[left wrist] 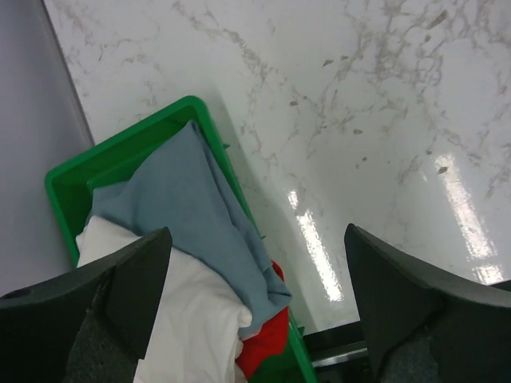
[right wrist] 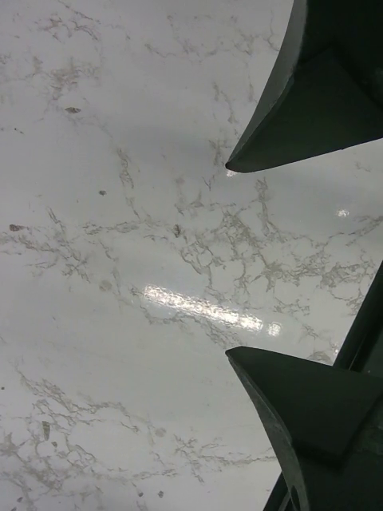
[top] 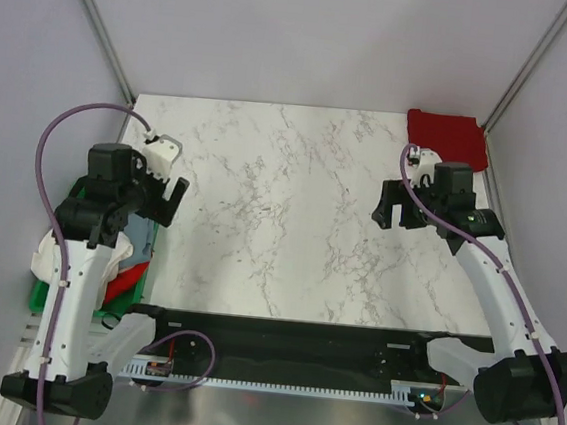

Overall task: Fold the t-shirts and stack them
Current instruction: Grab the tshirt from the pile

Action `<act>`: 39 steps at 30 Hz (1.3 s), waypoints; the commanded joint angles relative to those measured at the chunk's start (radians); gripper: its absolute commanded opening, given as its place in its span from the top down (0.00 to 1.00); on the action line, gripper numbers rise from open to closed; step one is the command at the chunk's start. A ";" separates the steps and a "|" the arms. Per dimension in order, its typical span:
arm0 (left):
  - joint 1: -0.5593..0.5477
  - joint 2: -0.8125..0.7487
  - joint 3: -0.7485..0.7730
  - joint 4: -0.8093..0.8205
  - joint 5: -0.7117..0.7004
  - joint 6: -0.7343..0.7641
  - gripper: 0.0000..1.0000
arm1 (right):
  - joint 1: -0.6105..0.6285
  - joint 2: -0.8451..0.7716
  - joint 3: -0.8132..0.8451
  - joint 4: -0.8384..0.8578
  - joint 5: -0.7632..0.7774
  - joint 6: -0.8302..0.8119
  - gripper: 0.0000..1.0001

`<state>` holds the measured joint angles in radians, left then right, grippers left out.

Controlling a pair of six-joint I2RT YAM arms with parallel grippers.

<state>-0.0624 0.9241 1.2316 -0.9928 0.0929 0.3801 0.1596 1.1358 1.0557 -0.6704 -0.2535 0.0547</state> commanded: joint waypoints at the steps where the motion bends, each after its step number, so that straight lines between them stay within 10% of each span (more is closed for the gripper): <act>1: 0.061 -0.047 -0.065 -0.073 -0.051 0.166 0.04 | 0.006 -0.033 -0.036 0.038 -0.017 -0.029 0.02; 11: 0.644 0.162 -0.032 -0.161 0.245 0.324 0.23 | 0.008 0.058 0.001 0.043 -0.211 -0.116 0.02; 39: 0.647 0.137 -0.199 -0.237 0.093 0.460 0.40 | 0.006 0.278 0.245 -0.173 -0.463 -0.345 0.02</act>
<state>0.5808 1.0847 1.0492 -1.2404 0.2077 0.7826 0.1654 1.3960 1.2598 -0.8219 -0.6846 -0.2565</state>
